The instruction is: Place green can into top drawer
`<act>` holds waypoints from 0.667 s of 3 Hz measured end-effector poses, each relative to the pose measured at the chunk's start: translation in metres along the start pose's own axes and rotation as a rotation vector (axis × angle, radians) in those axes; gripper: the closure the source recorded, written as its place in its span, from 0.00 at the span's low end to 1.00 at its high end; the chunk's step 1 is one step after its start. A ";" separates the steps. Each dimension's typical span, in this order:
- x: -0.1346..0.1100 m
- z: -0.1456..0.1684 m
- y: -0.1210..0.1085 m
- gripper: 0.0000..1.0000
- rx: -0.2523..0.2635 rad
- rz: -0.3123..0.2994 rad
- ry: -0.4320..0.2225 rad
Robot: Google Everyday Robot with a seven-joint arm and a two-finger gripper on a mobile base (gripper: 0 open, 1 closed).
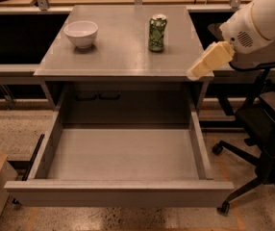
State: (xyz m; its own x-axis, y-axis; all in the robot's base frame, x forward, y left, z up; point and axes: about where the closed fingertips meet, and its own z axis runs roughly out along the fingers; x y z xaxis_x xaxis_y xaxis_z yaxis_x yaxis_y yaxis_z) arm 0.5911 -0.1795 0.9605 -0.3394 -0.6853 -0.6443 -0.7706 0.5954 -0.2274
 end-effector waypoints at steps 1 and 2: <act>-0.016 0.034 -0.030 0.00 -0.013 0.080 -0.109; -0.038 0.074 -0.056 0.00 -0.033 0.124 -0.195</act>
Offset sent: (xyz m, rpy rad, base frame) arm 0.1524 0.0412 -0.0230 0.3387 -0.0710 -0.0282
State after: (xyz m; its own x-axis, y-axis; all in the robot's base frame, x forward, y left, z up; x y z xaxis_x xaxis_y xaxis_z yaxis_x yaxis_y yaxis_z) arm 0.6869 -0.1554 0.9440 -0.3247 -0.5118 -0.7954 -0.7474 0.6542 -0.1158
